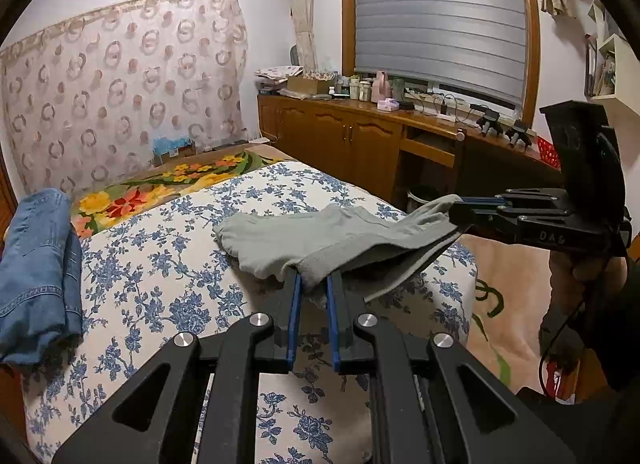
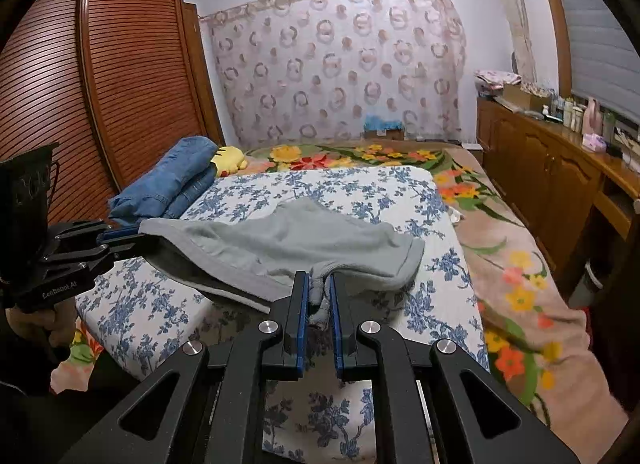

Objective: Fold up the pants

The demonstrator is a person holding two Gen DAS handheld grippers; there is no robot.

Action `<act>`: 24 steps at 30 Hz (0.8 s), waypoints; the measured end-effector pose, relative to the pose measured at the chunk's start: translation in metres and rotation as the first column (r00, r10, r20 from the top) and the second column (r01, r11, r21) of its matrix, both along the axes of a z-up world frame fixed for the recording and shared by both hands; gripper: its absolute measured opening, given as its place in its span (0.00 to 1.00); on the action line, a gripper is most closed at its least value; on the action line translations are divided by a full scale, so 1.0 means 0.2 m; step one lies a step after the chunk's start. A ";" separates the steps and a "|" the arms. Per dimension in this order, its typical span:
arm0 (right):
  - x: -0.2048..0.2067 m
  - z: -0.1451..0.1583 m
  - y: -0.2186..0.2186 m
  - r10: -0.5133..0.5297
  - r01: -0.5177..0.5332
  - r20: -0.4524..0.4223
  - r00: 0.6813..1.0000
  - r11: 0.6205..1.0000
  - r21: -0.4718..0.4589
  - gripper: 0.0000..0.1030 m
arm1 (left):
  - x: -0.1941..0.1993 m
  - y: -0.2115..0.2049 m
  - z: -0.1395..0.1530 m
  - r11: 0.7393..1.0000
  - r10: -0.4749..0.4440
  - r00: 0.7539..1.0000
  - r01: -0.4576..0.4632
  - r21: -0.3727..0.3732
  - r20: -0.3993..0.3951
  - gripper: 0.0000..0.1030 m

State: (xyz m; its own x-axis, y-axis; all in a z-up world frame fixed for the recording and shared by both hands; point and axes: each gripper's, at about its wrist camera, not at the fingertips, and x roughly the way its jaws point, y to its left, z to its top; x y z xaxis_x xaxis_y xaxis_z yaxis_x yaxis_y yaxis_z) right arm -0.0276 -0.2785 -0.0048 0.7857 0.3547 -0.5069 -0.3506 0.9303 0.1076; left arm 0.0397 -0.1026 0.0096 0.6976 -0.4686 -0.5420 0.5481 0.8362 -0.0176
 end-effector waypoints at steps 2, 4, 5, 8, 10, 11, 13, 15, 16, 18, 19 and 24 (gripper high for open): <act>0.02 -0.02 0.00 0.003 -0.003 -0.008 1.000 1.000 -0.002 0.10 | 0.00 0.01 0.00 1.000 0.001 1.000 -0.001 -0.001 -0.003 0.13; 0.06 -0.02 0.00 0.006 -0.006 -0.014 1.000 1.000 -0.004 0.10 | 0.01 0.01 -0.02 1.000 0.004 1.000 -0.003 0.001 -0.012 0.13; 0.08 -0.03 0.01 0.011 -0.011 -0.018 1.000 1.000 -0.004 0.10 | 0.01 0.01 -0.03 1.000 0.005 1.000 -0.005 0.003 -0.017 0.13; 0.14 -0.05 0.02 0.019 -0.019 -0.039 0.999 1.000 -0.004 0.10 | 0.05 0.02 -0.08 1.000 0.011 0.999 -0.011 0.007 -0.042 0.13; 0.18 -0.09 0.03 0.025 -0.025 -0.062 0.998 1.000 -0.006 0.10 | 0.09 0.03 -0.13 1.000 0.016 0.998 -0.016 0.012 -0.068 0.13; 0.21 -0.11 0.04 0.027 -0.027 -0.077 0.997 1.000 -0.008 0.10 | 0.11 0.03 -0.16 1.000 0.020 0.996 -0.018 0.015 -0.084 0.13; 0.26 -0.16 0.05 0.030 -0.031 -0.104 0.994 0.999 -0.008 0.10 | 0.16 0.03 -0.21 1.000 0.024 0.994 -0.022 0.017 -0.108 0.13; 0.30 -0.19 0.05 0.031 -0.032 -0.126 0.992 0.999 -0.007 0.10 | 0.18 0.03 -0.24 0.999 0.027 0.992 -0.025 0.019 -0.121 0.13; 0.32 -0.21 0.05 0.033 -0.034 -0.136 0.990 0.999 -0.004 0.10 | 0.19 0.03 -0.25 0.999 0.032 0.993 -0.031 0.012 -0.115 0.13; 0.35 -0.22 0.04 0.038 -0.038 -0.146 0.988 0.999 0.002 0.10 | 0.20 0.03 -0.24 1.000 0.027 0.993 -0.028 -0.007 -0.115 0.12; 0.37 -0.22 0.04 0.038 -0.037 -0.145 0.989 0.999 0.008 0.09 | 0.22 0.02 -0.23 0.999 0.032 0.993 -0.033 -0.008 -0.114 0.12; 0.47 -0.11 0.01 0.058 -0.053 -0.116 0.992 0.998 0.044 0.09 | 0.32 0.05 -0.13 0.997 0.058 0.994 -0.062 -0.041 -0.087 0.12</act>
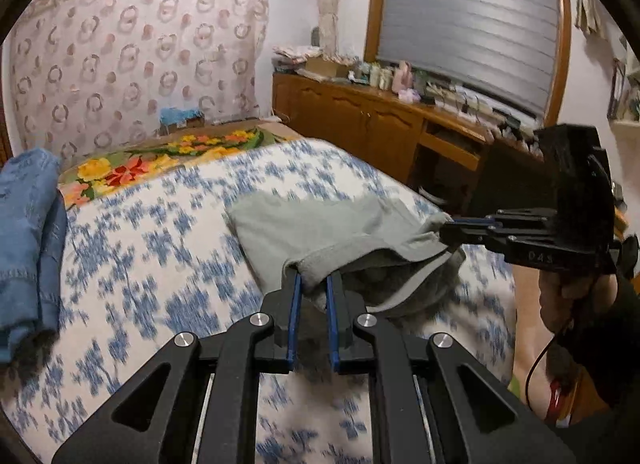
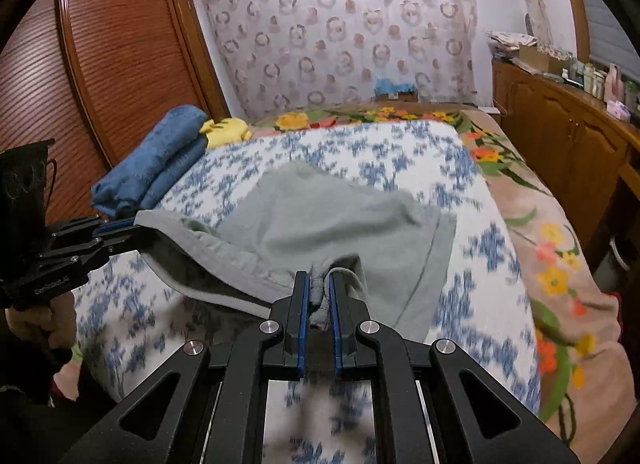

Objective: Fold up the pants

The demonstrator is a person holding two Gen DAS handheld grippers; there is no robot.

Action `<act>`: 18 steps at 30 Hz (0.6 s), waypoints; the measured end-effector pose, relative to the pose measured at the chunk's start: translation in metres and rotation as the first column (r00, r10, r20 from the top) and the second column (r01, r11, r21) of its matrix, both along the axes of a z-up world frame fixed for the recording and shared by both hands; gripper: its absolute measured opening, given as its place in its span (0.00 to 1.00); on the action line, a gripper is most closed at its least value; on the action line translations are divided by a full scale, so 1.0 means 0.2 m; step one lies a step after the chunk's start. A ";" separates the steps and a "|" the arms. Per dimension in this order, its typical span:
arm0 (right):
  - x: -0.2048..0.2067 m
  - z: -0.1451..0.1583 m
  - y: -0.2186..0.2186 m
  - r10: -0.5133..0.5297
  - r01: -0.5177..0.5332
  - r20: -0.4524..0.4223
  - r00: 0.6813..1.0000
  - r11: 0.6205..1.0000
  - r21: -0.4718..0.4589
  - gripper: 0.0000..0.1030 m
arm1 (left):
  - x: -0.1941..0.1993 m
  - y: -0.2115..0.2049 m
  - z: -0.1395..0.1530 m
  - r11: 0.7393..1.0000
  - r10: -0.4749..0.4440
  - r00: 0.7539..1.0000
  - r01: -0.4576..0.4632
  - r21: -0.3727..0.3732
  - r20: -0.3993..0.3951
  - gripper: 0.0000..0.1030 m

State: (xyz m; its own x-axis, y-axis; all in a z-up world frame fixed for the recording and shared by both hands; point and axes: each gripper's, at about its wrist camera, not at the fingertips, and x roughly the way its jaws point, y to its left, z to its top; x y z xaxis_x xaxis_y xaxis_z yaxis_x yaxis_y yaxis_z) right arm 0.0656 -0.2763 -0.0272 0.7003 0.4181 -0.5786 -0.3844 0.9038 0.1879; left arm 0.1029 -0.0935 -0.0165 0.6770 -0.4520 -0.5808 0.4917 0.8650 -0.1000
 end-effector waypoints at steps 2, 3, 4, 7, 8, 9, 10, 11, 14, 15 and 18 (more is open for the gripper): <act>0.05 0.08 0.00 0.011 -0.011 0.031 0.999 1.000 0.003 0.09 | 0.06 0.02 0.07 1.000 0.015 1.000 -0.015 -0.011 0.020 0.12; 0.07 0.12 0.01 0.013 -0.013 0.047 0.999 1.000 0.004 0.09 | 0.09 0.02 0.10 1.000 0.022 0.999 -0.022 -0.013 0.030 0.12; 0.09 0.15 0.01 0.016 -0.016 0.064 0.998 1.000 0.009 0.09 | 0.11 0.03 0.12 1.000 0.028 0.999 -0.027 -0.015 0.036 0.12; 0.18 0.25 0.04 0.028 -0.029 0.103 0.994 1.000 0.003 0.09 | 0.21 0.06 0.18 0.999 0.043 0.998 -0.042 -0.014 0.052 0.12; 0.22 0.29 0.06 0.039 -0.039 0.111 0.993 0.999 -0.006 0.09 | 0.24 0.08 0.19 0.999 0.048 0.997 -0.047 -0.015 0.055 0.12; 0.24 0.30 0.07 0.047 -0.046 0.116 0.992 0.999 -0.012 0.09 | 0.27 0.09 0.20 0.998 0.055 0.997 -0.054 -0.017 0.056 0.12; 0.28 0.32 0.09 0.054 -0.053 0.121 0.991 0.999 -0.015 0.09 | 0.31 0.11 0.21 0.998 0.065 0.996 -0.064 -0.021 0.056 0.12; 0.31 0.33 0.11 0.063 -0.061 0.124 0.990 0.998 -0.017 0.09 | 0.34 0.13 0.21 0.997 0.074 0.996 -0.072 -0.024 0.054 0.12; 0.43 0.37 0.16 0.082 -0.081 0.128 0.988 0.997 -0.015 0.08 | 0.45 0.17 0.23 0.995 0.097 0.994 -0.095 -0.026 0.051 0.12; 0.50 0.38 0.18 0.087 -0.086 0.126 0.988 0.996 -0.018 0.08 | 0.49 0.18 0.24 0.995 0.103 0.993 -0.102 -0.024 0.052 0.12; 0.67 0.43 0.24 0.099 -0.096 0.140 0.985 0.995 -0.031 0.08 | 0.64 0.22 0.31 0.991 0.134 0.988 -0.134 -0.007 0.081 0.12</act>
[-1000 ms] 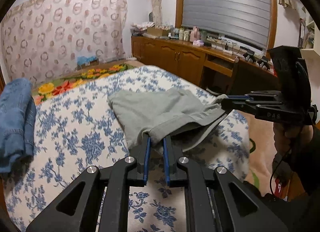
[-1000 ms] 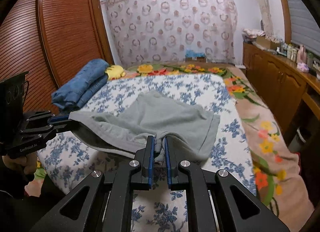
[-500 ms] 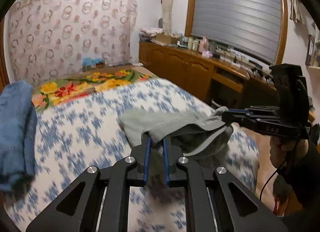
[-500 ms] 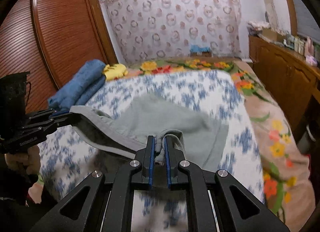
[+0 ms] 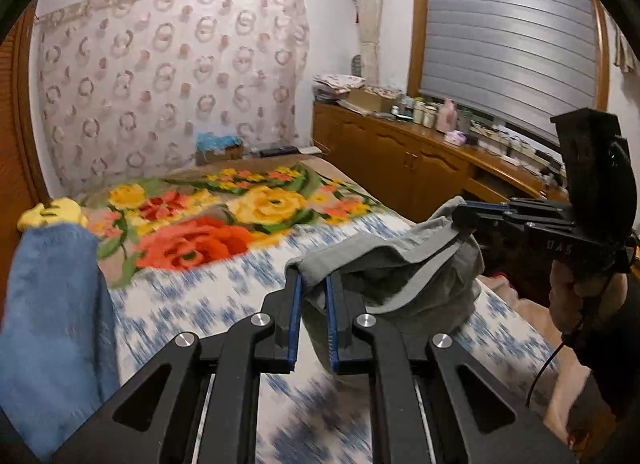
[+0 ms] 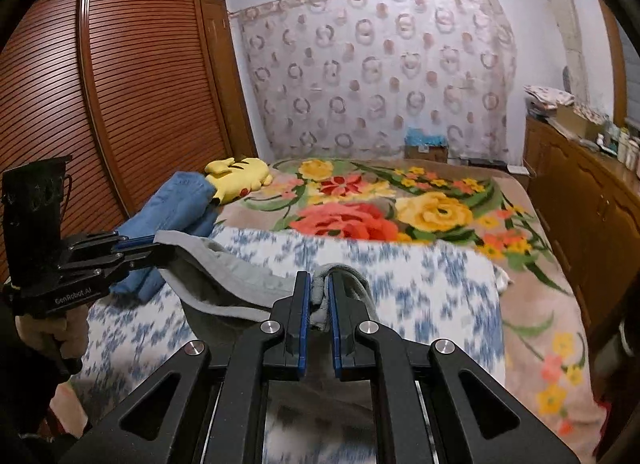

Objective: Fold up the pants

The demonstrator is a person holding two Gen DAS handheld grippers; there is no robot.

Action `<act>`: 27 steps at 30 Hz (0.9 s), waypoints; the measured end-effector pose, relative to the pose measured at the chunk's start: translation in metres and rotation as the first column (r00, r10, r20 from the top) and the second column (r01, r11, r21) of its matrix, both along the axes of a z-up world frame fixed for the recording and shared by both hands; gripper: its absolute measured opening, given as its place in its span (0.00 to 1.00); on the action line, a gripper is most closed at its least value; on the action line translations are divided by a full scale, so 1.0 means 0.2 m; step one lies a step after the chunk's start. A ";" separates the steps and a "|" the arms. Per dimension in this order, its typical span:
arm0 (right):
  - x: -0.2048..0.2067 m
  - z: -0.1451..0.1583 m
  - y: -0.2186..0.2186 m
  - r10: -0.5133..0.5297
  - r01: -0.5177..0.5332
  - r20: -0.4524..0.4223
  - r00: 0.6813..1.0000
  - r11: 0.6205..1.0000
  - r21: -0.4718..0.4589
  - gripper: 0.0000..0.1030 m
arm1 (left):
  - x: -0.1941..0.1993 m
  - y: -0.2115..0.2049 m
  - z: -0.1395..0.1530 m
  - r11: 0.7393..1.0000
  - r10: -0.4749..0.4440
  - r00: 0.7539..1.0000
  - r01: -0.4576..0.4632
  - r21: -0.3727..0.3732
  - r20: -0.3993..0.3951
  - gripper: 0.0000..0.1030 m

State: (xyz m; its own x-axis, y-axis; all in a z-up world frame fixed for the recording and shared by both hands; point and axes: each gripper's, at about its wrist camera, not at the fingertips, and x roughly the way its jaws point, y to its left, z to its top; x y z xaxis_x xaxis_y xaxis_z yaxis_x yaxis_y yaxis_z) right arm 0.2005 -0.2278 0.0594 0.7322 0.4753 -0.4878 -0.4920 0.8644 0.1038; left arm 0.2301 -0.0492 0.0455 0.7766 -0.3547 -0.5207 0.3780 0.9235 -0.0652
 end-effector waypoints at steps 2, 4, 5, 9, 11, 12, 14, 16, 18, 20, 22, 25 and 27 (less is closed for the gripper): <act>0.11 0.06 0.04 0.002 -0.002 0.024 1.000 1.000 -0.003 0.08 | 0.08 0.02 0.05 1.000 0.018 1.000 -0.019 0.010 0.019 0.11; 0.23 0.12 0.07 -0.002 0.002 0.060 0.998 1.000 0.002 0.08 | 0.15 0.04 0.13 0.999 0.039 0.998 -0.040 0.030 0.056 0.11; 0.29 0.17 0.08 -0.007 0.007 0.072 0.997 1.000 0.012 0.08 | 0.18 0.04 0.16 0.998 0.043 0.996 -0.046 0.036 0.074 0.11; 0.43 0.33 0.15 -0.018 0.011 0.127 0.992 0.998 0.055 0.08 | 0.21 0.10 0.36 0.996 0.072 0.983 -0.079 0.034 0.167 0.11; 0.44 0.41 0.17 -0.012 -0.001 0.150 0.989 0.996 0.086 0.08 | 0.17 0.12 0.43 0.996 0.069 0.978 -0.078 0.040 0.198 0.11; 0.43 0.43 0.17 -0.009 -0.007 0.163 0.987 0.996 0.092 0.08 | 0.15 0.12 0.44 0.995 0.070 0.976 -0.083 0.057 0.208 0.11; 0.39 0.43 0.19 0.008 -0.025 0.170 0.985 0.995 0.093 0.08 | 0.08 0.15 0.41 0.993 0.071 0.976 -0.089 0.081 0.205 0.11; 0.34 0.34 0.19 0.026 -0.038 0.149 0.989 0.996 0.083 0.08 | 0.02 0.17 0.35 0.992 0.074 0.982 -0.091 0.088 0.176 0.12; 0.31 0.20 0.19 0.044 -0.051 0.095 0.995 0.996 0.067 0.08 | -0.05 0.18 0.26 0.990 0.067 0.987 -0.084 0.115 0.148 0.11; 0.27 0.04 0.21 0.071 -0.072 0.018 0.997 0.996 0.051 0.08 | -0.14 0.20 0.12 0.987 0.070 0.992 -0.084 0.140 0.106 0.11; 0.22 -0.08 0.24 0.086 -0.085 -0.033 0.996 0.996 0.030 0.08 | -0.21 0.23 0.02 0.987 0.072 0.995 -0.080 0.137 0.062 0.11; 0.11 -0.24 0.28 0.105 -0.103 -0.103 0.989 0.994 0.026 0.08 | -0.33 0.27 -0.13 0.988 0.081 0.997 -0.081 0.130 0.007 0.12; 0.07 -0.29 0.29 0.110 -0.109 -0.129 0.986 0.994 0.020 0.08 | -0.40 0.29 -0.19 0.991 0.084 0.996 -0.082 0.108 -0.018 0.11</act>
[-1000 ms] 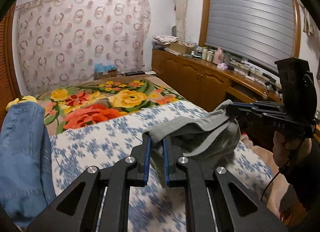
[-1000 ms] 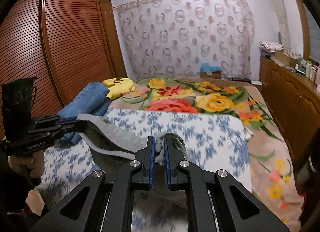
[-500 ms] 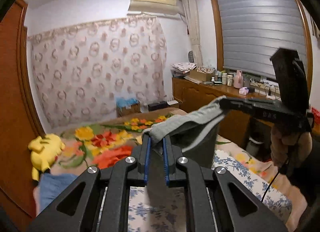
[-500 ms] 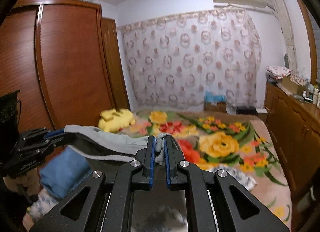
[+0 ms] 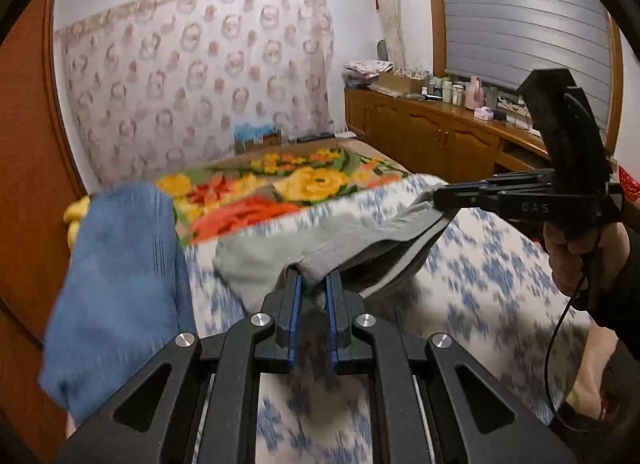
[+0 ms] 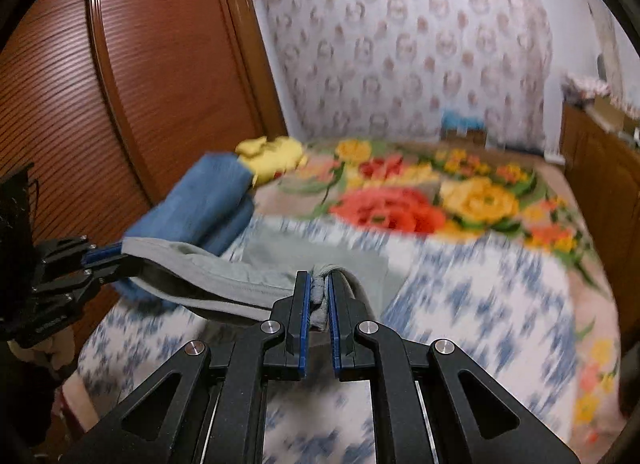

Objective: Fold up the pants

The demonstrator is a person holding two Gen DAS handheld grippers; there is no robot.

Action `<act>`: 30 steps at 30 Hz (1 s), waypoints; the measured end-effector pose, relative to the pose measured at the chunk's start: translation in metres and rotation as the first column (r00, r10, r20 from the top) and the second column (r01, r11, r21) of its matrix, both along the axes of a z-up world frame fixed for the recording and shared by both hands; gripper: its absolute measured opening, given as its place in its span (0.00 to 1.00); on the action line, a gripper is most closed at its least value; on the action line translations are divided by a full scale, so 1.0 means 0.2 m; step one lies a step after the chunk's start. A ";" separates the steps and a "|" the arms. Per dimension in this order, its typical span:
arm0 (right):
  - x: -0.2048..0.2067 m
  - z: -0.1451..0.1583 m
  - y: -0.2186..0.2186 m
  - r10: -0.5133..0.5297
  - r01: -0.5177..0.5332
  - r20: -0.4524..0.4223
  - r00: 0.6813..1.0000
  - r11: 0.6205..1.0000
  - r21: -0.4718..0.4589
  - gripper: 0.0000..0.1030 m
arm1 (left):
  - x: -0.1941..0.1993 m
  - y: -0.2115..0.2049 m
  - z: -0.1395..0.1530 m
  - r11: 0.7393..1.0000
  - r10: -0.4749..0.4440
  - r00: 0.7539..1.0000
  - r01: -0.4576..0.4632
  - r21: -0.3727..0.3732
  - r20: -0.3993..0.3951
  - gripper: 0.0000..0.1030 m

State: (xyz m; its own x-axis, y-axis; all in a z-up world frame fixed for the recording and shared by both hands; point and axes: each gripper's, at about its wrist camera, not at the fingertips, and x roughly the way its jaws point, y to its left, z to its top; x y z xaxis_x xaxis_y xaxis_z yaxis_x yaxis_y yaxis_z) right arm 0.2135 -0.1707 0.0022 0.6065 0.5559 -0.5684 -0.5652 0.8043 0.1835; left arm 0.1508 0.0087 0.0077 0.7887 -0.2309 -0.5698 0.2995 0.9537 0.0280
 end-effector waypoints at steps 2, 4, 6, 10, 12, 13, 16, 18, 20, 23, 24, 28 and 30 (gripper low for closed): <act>-0.04 -0.02 0.00 -0.002 0.002 -0.002 1.000 1.000 -0.013 0.08 | -0.05 0.00 -0.04 1.000 -0.004 1.000 0.003 -0.016 -0.013 0.12; -0.10 -0.04 0.01 -0.008 0.008 -0.003 1.000 1.000 -0.025 0.08 | -0.12 -0.02 -0.07 1.000 -0.010 1.000 0.009 -0.014 -0.017 0.11; -0.18 -0.03 0.01 -0.016 0.016 0.001 1.000 0.999 -0.039 0.08 | -0.16 -0.02 -0.08 1.000 -0.012 1.000 0.012 -0.016 -0.016 0.12; -0.25 -0.05 0.03 -0.027 0.026 -0.016 1.000 0.998 -0.059 0.08 | -0.22 0.00 -0.11 0.999 -0.011 1.000 0.010 -0.039 -0.021 0.11; -0.32 -0.06 0.03 -0.031 0.030 -0.018 0.999 0.997 -0.069 0.08 | -0.24 0.00 -0.13 0.999 -0.010 1.000 0.009 -0.046 -0.026 0.12; -0.36 -0.06 0.03 -0.032 0.030 -0.020 0.999 0.997 -0.071 0.08 | -0.26 0.00 -0.14 0.999 -0.009 1.000 0.008 -0.050 -0.030 0.12; -0.45 -0.07 0.03 -0.032 0.030 -0.027 0.999 0.996 -0.081 0.08 | -0.31 0.01 -0.17 0.998 -0.008 0.999 0.005 -0.062 -0.038 0.11; -0.51 -0.08 0.03 -0.031 0.028 -0.033 0.999 0.996 -0.086 0.08 | -0.35 0.02 -0.20 0.998 -0.008 0.999 0.005 -0.067 -0.044 0.11; -0.56 -0.10 0.02 -0.031 0.027 -0.042 0.999 0.996 -0.087 0.08 | -0.40 0.01 -0.23 0.998 -0.010 0.999 0.006 -0.067 -0.053 0.12; -0.64 -0.13 0.01 -0.026 0.021 -0.060 0.998 0.996 -0.088 0.08 | -0.46 0.01 -0.30 0.996 -0.015 0.995 0.007 -0.090 -0.094 0.12; -0.67 -0.15 0.00 -0.025 0.019 -0.066 0.998 0.996 -0.091 0.08 | -0.49 0.00 -0.31 0.996 -0.015 0.995 0.006 -0.090 -0.099 0.12; -0.74 -0.20 -0.02 -0.019 0.010 -0.087 0.996 0.995 -0.100 0.08 | -0.57 -0.01 -0.37 0.996 -0.009 0.993 -0.002 -0.088 -0.118 0.12; -0.77 -0.22 -0.02 -0.016 0.006 -0.099 0.995 0.995 -0.100 0.08 | -0.59 0.00 -0.39 0.996 -0.007 0.992 -0.004 -0.092 -0.126 0.12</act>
